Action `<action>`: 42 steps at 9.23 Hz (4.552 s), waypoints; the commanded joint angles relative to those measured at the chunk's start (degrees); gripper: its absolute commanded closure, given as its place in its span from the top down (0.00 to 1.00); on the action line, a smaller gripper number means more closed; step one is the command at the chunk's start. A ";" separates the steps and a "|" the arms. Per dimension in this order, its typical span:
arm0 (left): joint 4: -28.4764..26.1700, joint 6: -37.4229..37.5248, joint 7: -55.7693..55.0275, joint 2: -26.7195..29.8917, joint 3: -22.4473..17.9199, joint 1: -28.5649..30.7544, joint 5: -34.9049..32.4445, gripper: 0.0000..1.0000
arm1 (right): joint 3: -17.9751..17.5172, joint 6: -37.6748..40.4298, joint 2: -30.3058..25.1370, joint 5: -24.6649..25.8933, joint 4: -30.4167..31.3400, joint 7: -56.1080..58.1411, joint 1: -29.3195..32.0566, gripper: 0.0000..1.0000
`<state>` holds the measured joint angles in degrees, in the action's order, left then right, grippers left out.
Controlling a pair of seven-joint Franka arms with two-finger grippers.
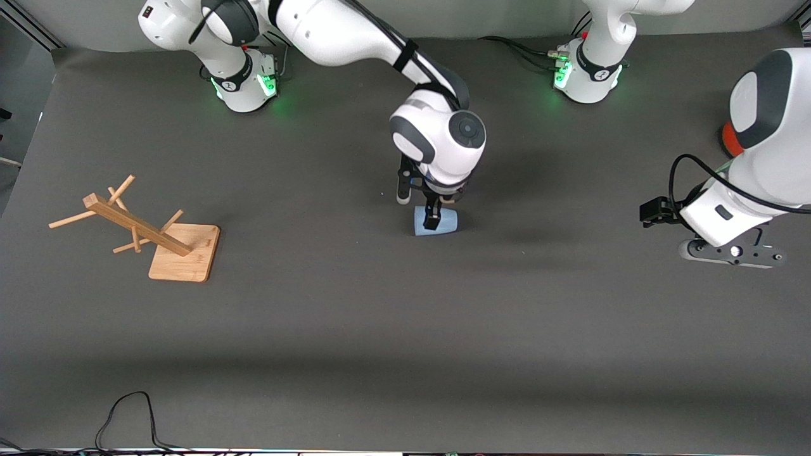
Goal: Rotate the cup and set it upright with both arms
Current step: 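Lower the blue cup onto its side and open the right gripper, then withdraw the right gripper while the left gripper reaches the cup, then grasp the rim of the lying blue cup with the left gripper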
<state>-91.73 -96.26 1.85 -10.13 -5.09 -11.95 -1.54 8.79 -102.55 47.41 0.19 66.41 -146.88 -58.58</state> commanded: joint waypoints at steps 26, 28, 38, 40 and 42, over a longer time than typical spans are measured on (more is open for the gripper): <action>34.70 -7.89 -11.52 -46.82 1.32 -36.57 -10.58 0.98 | -5.02 7.98 -46.71 0.69 25.08 150.22 58.15 1.00; 33.72 -7.89 -10.56 -47.00 1.40 -36.57 -12.60 0.94 | -5.54 8.33 -46.71 0.52 25.00 150.22 59.54 1.00; 33.64 -6.84 -5.27 -47.61 1.49 -34.99 -14.28 0.00 | -5.54 8.95 -46.62 -0.89 25.52 150.22 59.02 1.00; 33.98 -6.66 -4.66 -47.35 1.49 -34.03 -14.19 0.26 | -5.45 9.12 -46.53 -2.82 25.44 150.22 59.02 1.00; 34.51 -6.66 -3.87 -46.65 1.84 -32.10 -13.84 1.00 | -5.54 9.12 -46.45 -2.82 25.17 149.70 58.94 1.00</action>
<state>-57.75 -103.95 -3.53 -57.84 -3.46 -45.16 -15.41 3.30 -93.40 1.84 -1.56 90.82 2.02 0.25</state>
